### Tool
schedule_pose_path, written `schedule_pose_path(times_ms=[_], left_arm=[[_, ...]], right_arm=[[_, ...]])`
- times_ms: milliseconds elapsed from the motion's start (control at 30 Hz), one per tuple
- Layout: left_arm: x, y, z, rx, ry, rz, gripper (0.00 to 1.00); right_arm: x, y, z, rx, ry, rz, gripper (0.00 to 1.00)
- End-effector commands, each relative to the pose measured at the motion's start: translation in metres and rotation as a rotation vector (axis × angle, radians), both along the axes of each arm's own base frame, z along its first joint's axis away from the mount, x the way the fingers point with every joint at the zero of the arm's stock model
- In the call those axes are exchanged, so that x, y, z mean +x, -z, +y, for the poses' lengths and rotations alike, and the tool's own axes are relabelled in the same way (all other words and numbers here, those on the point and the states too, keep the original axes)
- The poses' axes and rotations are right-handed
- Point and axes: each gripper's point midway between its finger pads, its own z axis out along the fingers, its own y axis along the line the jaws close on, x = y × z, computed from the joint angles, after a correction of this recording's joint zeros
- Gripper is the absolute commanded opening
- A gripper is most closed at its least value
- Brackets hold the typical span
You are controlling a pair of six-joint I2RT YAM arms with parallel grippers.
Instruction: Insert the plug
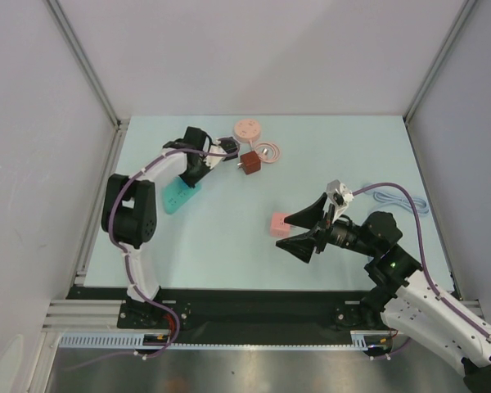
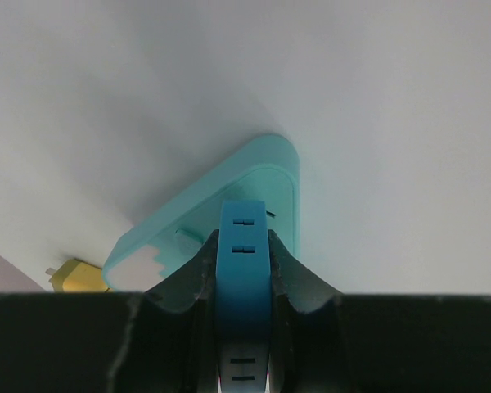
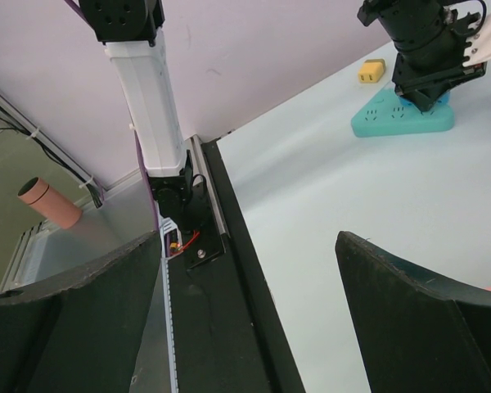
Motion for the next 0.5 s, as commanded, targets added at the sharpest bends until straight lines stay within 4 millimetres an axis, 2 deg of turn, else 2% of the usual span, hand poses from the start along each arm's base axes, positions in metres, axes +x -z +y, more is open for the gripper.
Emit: schedule_pose_path(times_ms=[0,67,300,467], left_arm=[[-0.012,0.028,0.016,-0.004,-0.038,0.052,0.00],[-0.012,0.030,0.016,-0.039,-0.047,0.055,0.00],[-0.013,0.036,0.036,-0.075,-0.072,0.093,0.00],[-0.023,0.051,0.040,-0.148,-0.050,0.166,0.00]], right_arm=[[-0.002,-0.018,-0.002,0.026,-0.001,-0.054,0.94],[-0.002,-0.019,-0.002,0.027,0.000,-0.055,0.94],[-0.002,-0.019,-0.001,0.030,-0.006,-0.054,0.94],[-0.001,-0.017,0.000,0.024,-0.006,-0.047,0.94]])
